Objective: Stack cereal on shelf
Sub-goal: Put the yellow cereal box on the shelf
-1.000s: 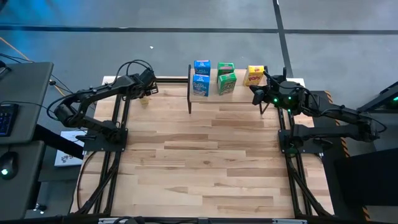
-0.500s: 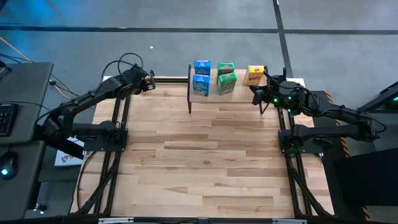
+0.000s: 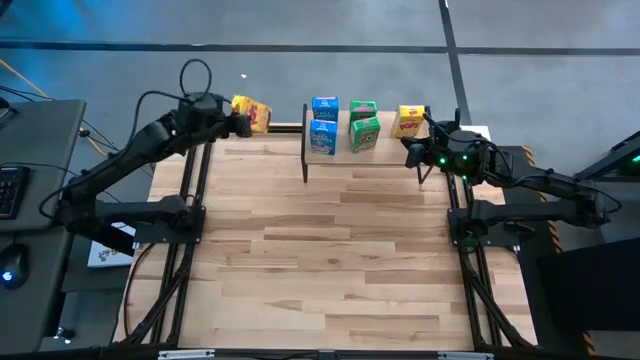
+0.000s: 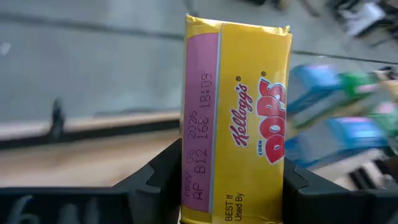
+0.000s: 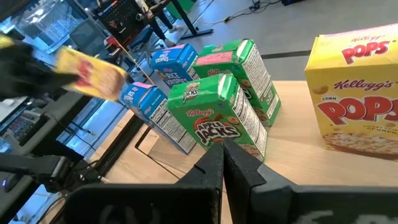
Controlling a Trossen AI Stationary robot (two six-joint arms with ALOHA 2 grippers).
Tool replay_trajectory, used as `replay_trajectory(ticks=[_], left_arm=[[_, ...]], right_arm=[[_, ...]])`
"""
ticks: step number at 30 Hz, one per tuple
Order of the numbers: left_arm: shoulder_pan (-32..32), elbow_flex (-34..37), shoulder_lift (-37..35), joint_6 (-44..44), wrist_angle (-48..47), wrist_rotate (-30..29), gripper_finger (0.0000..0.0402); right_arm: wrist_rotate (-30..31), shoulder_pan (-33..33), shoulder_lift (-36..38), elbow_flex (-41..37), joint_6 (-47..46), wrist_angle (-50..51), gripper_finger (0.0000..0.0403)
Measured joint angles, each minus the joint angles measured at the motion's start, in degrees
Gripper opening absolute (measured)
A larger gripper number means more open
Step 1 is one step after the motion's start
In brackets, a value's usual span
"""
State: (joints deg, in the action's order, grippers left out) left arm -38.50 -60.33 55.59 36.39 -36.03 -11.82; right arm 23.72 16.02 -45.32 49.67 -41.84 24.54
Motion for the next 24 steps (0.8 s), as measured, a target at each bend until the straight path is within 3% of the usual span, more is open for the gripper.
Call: replay_trajectory(ticks=[9,16,19,24], left_arm=[[6.20,-12.81,1.82,-9.63,-0.02,-1.53,0.0142],[14.45,-15.67,3.56,-13.59,-0.14,8.54,0.0142],[19.33,-15.67,4.31,-13.47,-0.42,13.32,0.0142],[28.00,-15.66,6.59,-12.46,-0.17,15.57,0.0142]], right_arm=[[-1.01,0.01,-2.46,0.00,-2.23,-1.79,0.0000],[-17.93,-0.09,-6.14,0.00,4.80,-18.61,0.0000],[-21.98,-0.07,-7.52,-0.01,4.33,-25.22,0.0002],[-31.31,-0.13,-10.04,0.02,0.37,-33.05,0.0056]])
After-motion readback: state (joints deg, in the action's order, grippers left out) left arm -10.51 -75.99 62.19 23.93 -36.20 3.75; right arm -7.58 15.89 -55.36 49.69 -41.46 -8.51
